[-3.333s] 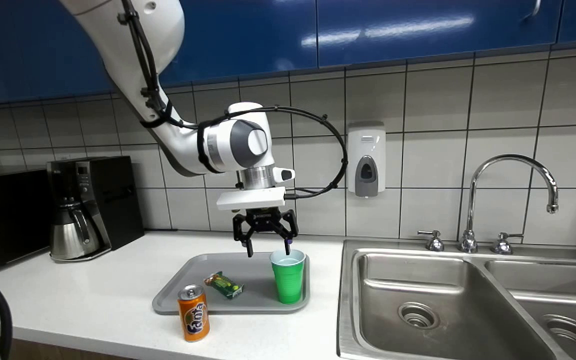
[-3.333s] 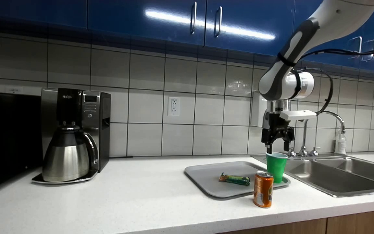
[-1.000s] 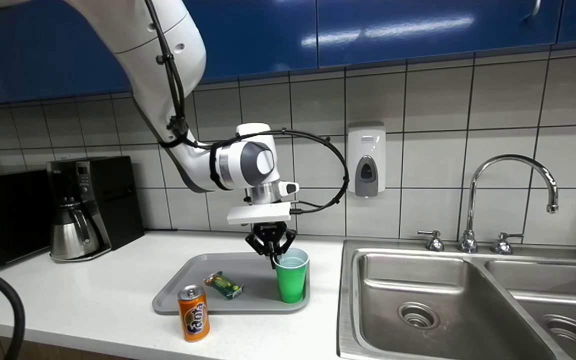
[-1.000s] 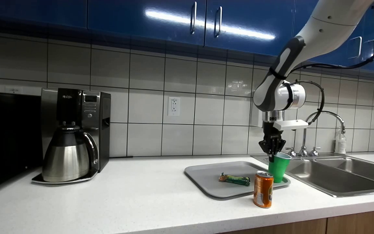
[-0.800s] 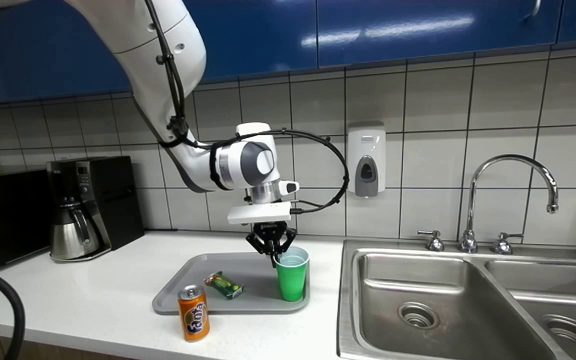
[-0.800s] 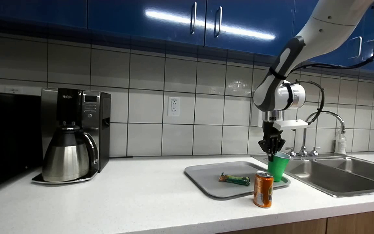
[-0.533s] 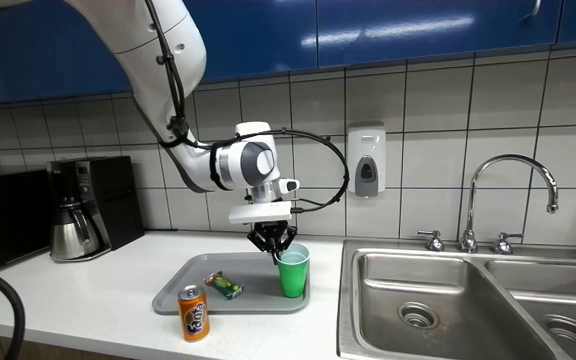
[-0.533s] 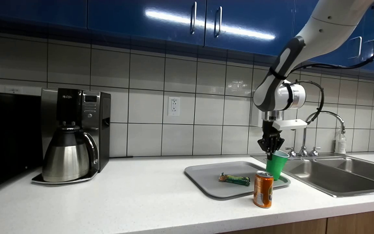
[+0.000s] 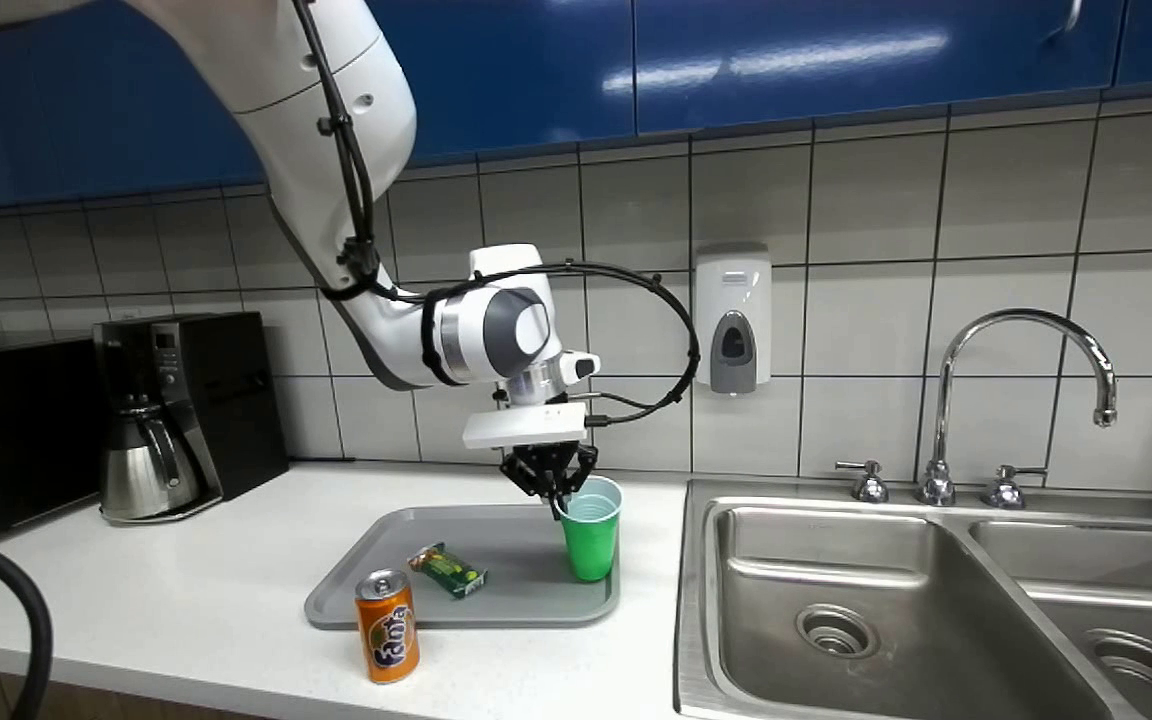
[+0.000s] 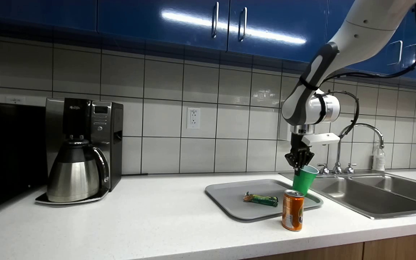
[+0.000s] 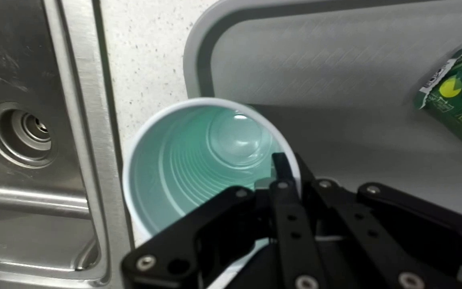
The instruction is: Remove the green cup from the tray
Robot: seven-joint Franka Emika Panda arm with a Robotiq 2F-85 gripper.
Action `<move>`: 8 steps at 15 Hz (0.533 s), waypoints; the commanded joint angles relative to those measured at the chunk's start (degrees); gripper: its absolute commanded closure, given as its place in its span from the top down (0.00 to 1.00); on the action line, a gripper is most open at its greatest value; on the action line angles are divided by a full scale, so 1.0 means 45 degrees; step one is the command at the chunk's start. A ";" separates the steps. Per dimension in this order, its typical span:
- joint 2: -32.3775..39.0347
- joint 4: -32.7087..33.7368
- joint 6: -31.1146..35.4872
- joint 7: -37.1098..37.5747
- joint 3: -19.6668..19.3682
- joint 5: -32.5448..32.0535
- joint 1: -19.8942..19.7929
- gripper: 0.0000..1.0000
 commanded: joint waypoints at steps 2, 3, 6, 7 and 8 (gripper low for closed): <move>0.0058 0.0015 0.0482 0.0041 0.0284 0.0101 -0.0325 0.01; 0.0060 0.0014 0.0500 0.0015 0.0303 0.0145 -0.0336 0.01; 0.0073 -0.0008 0.0715 -0.0003 0.0347 0.0259 -0.0358 0.01; -0.2344 -0.1305 -0.0367 0.0038 0.0249 0.0084 -0.0271 0.01; -0.2497 -0.1375 -0.0381 0.0043 0.0246 0.0102 -0.0269 0.01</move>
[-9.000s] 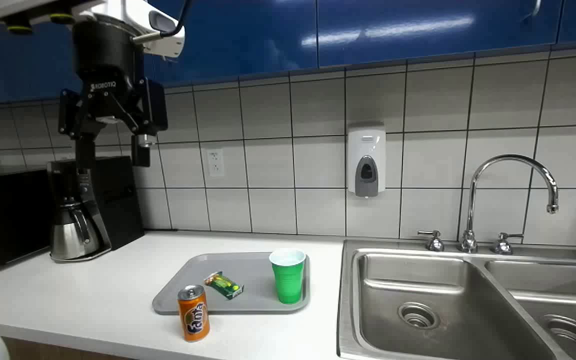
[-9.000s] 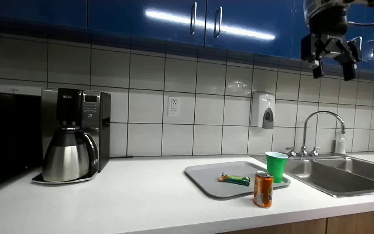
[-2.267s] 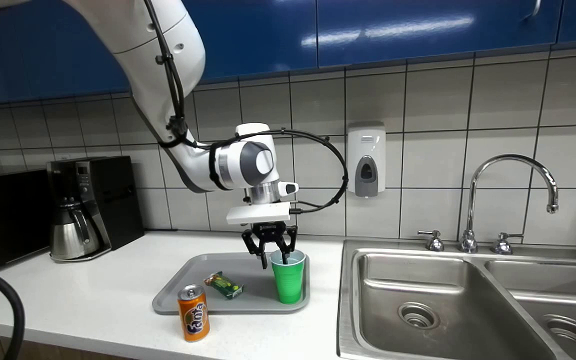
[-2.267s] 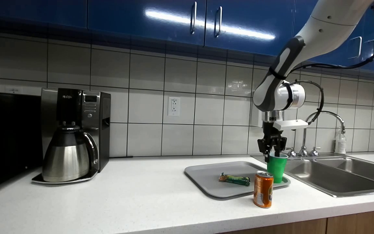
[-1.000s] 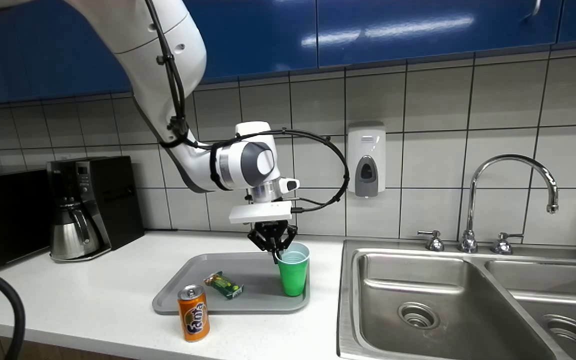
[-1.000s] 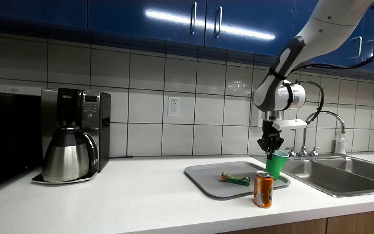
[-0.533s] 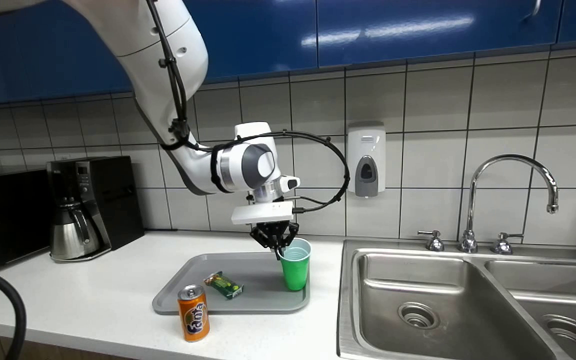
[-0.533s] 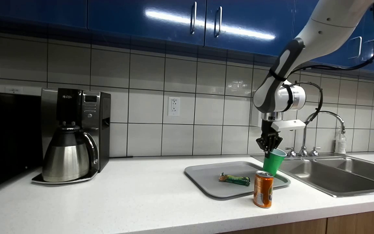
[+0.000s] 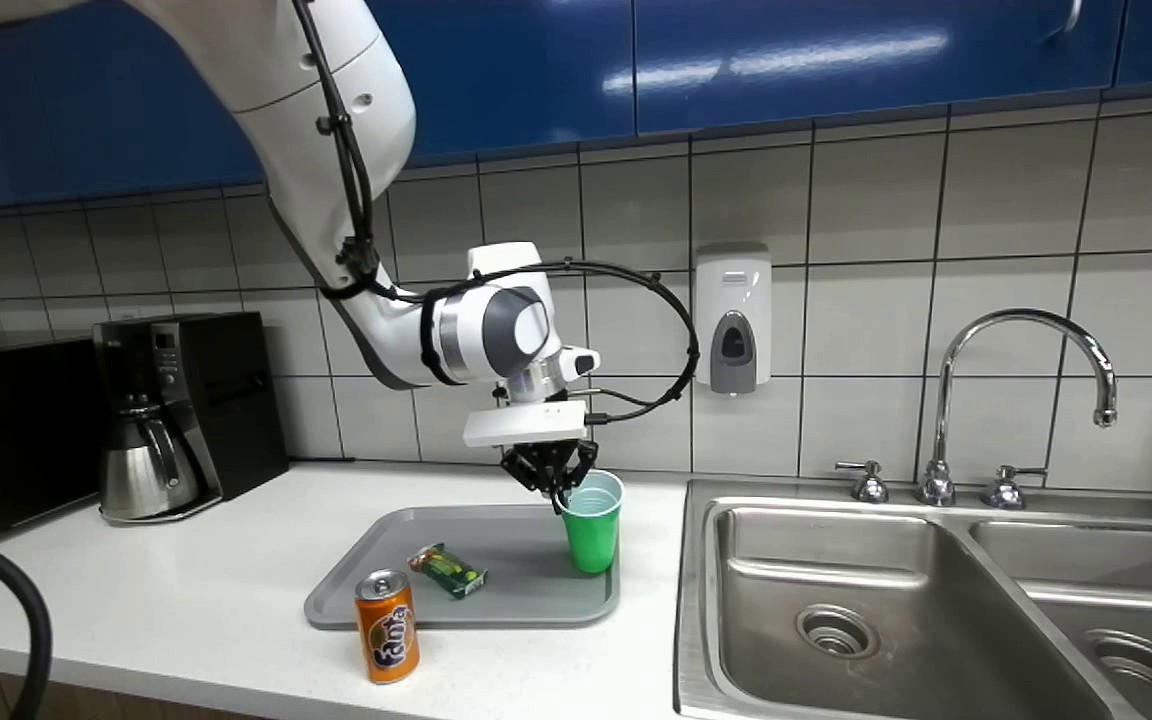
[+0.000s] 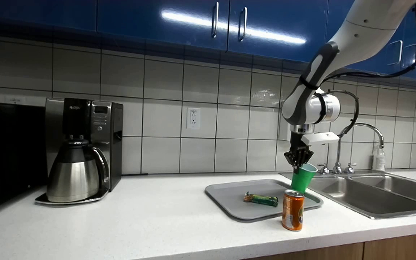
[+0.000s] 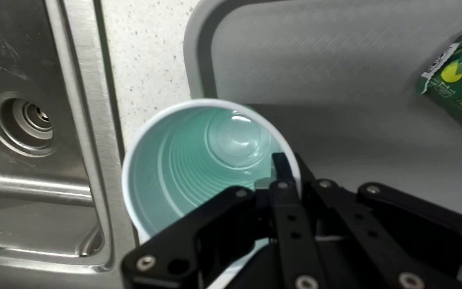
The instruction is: Remove the green cup from the tray
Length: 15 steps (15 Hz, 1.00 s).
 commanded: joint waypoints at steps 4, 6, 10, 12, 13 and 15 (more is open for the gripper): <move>-0.4168 -0.1775 -0.1485 0.0150 0.0144 -0.0071 -0.0185 0.01; -0.4919 -0.1950 -0.1852 0.0139 0.0122 -0.0033 -0.0171 0.01; -0.5823 -0.2156 -0.2808 0.0153 0.0076 -0.0017 -0.0160 0.01; -0.6181 -0.2281 -0.3164 0.0204 0.0047 -0.0031 -0.0180 0.01; -0.6310 -0.2340 -0.3302 0.0267 0.0038 -0.0062 -0.0201 0.01; -0.6571 -0.2518 -0.3573 0.0316 0.0018 -0.0111 -0.0236 0.01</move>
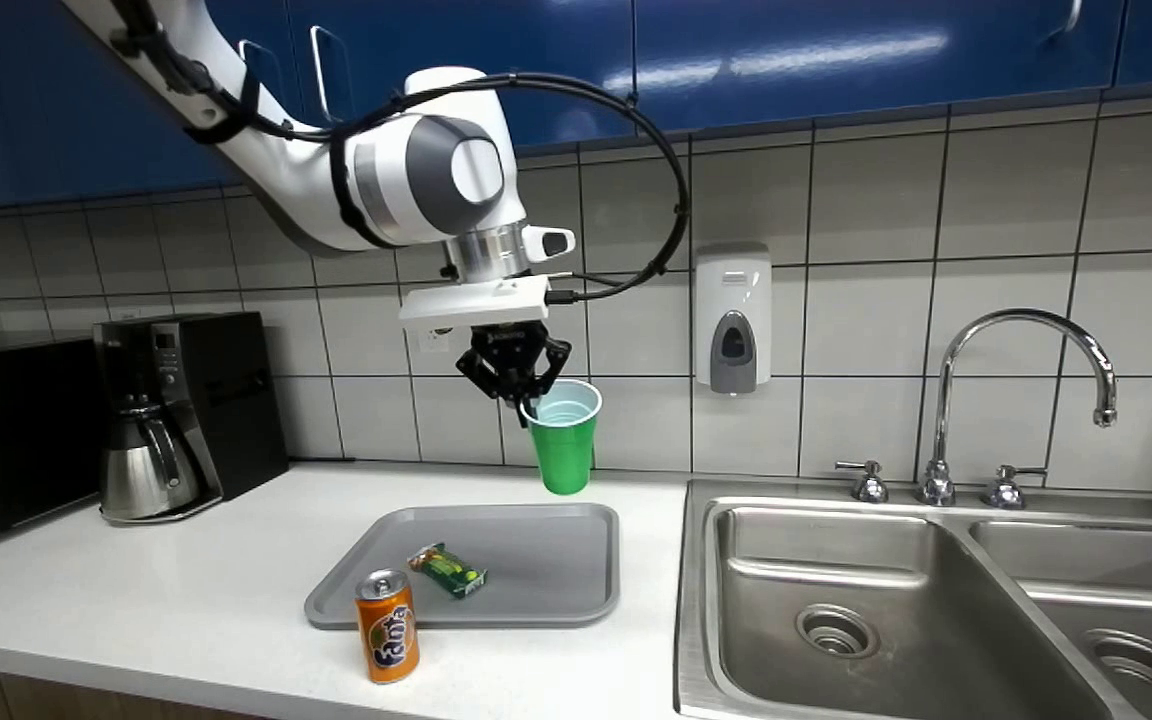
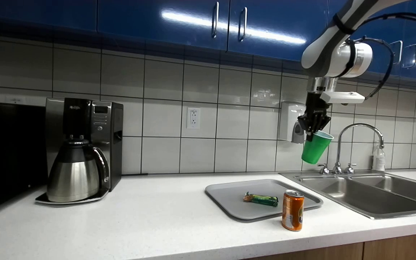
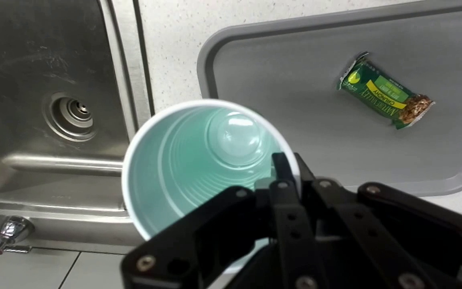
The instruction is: Remove the green cup from the tray
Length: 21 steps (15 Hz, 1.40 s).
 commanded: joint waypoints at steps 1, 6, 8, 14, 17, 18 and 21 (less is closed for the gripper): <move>-0.0889 -0.0529 -0.0709 0.0285 0.0071 -0.0157 -0.0246 0.01; -0.1763 -0.1044 -0.1299 0.0528 0.0083 -0.0308 -0.0446 0.01; -0.2104 -0.1216 -0.1514 0.0540 0.0053 -0.0356 -0.0543 0.01; -0.2724 -0.1624 -0.2171 0.0238 -0.0280 -0.0433 -0.0833 0.01; -0.2887 -0.1861 -0.2247 0.0285 -0.0396 -0.0620 -0.1015 0.01; -0.2898 -0.1939 -0.2218 0.0288 -0.0439 -0.0685 -0.1055 0.01; -0.2753 -0.2100 -0.2126 0.0354 -0.0478 -0.0734 -0.1138 0.01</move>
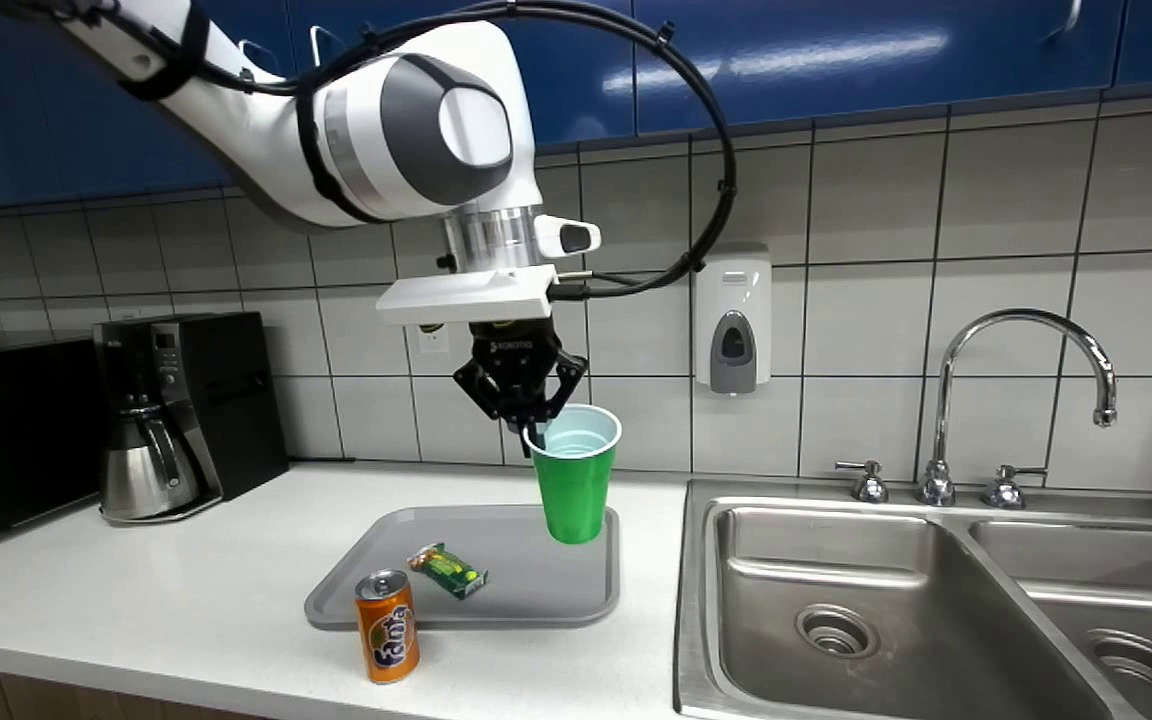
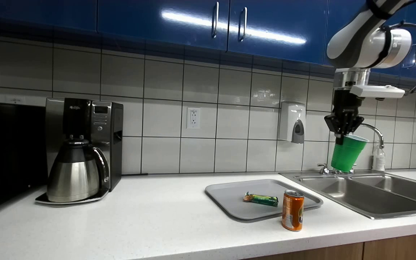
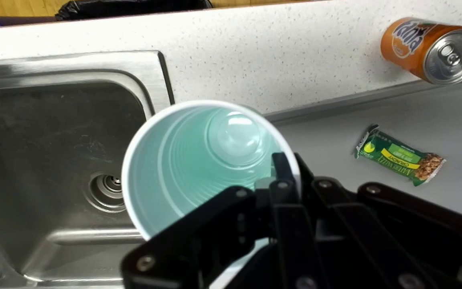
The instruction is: Remove the green cup from the tray
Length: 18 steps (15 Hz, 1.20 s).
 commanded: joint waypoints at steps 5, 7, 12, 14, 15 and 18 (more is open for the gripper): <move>0.0166 -0.0544 0.0117 0.0283 0.0081 -0.0247 -0.0186 0.01; 0.0461 -0.0550 0.0250 0.0351 0.0112 -0.0256 -0.0170 0.01; 0.1428 -0.0486 0.0851 0.0635 0.0270 -0.0314 -0.0106 0.01; 0.1876 -0.0454 0.1196 0.0830 0.0381 -0.0357 -0.0090 0.01; 0.2090 -0.0432 0.1337 0.0926 0.0420 -0.0372 -0.0079 0.01; 0.2659 -0.0381 0.1707 0.1230 0.0547 -0.0436 -0.0062 0.01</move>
